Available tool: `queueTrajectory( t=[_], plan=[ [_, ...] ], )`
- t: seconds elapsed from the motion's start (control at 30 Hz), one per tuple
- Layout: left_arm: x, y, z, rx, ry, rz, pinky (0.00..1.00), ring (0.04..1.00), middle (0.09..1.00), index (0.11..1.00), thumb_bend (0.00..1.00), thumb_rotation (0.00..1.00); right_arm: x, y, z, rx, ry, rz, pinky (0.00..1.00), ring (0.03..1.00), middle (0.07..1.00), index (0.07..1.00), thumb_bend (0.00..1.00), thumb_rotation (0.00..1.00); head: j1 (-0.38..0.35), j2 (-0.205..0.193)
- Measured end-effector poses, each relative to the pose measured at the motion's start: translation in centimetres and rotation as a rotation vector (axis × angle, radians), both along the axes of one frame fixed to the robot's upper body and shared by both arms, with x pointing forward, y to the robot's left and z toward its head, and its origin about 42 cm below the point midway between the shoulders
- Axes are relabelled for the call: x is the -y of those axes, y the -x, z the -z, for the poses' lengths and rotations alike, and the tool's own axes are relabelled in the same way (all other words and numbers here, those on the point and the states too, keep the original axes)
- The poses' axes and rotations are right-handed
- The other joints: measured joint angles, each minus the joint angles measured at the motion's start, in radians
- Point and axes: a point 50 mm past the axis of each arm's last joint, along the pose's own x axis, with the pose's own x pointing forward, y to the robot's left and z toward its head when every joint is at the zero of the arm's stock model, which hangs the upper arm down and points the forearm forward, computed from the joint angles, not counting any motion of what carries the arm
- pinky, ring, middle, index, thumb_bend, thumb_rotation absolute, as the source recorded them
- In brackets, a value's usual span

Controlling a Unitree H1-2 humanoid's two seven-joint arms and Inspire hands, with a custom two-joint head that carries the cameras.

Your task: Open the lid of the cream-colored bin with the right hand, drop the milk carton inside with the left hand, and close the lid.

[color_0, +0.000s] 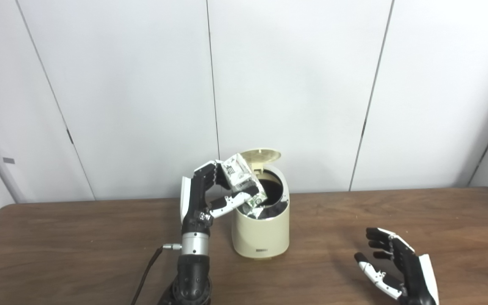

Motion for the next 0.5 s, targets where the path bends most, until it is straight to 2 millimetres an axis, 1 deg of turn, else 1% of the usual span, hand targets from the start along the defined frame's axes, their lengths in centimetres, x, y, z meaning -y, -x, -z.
queueTrajectory(
  t=[0.23, 0.33, 0.43, 0.5],
  plan=[
    [0.6, -0.4, 0.3, -0.001, -0.028, -0.025, 0.43, 0.483, 0.467, 0.479, 0.50, 0.00, -0.2, 0.0, 0.0, 0.001, 0.000, -0.004, 0.63, 0.697, 0.713, 0.696, 0.26, 0.13, -0.003, -0.002],
    [1.0, -0.5, 0.2, 0.005, -0.036, -0.028, 0.45, 0.484, 0.466, 0.474, 0.50, 0.00, -0.3, 0.0, 0.0, 0.002, -0.001, 0.000, 0.64, 0.703, 0.717, 0.698, 0.26, 0.15, -0.006, -0.005],
    [1.2, -0.6, 0.2, 0.008, -0.045, -0.034, 0.44, 0.483, 0.466, 0.473, 0.50, 0.00, -0.4, 0.0, 0.0, 0.002, -0.003, 0.000, 0.64, 0.702, 0.717, 0.698, 0.26, 0.16, -0.011, -0.008],
    [1.4, -0.8, 0.2, 0.008, -0.054, -0.037, 0.44, 0.480, 0.468, 0.472, 0.50, 0.00, -0.5, 0.0, 0.0, 0.001, -0.005, -0.001, 0.63, 0.699, 0.716, 0.696, 0.26, 0.15, -0.012, -0.008]
  ],
)
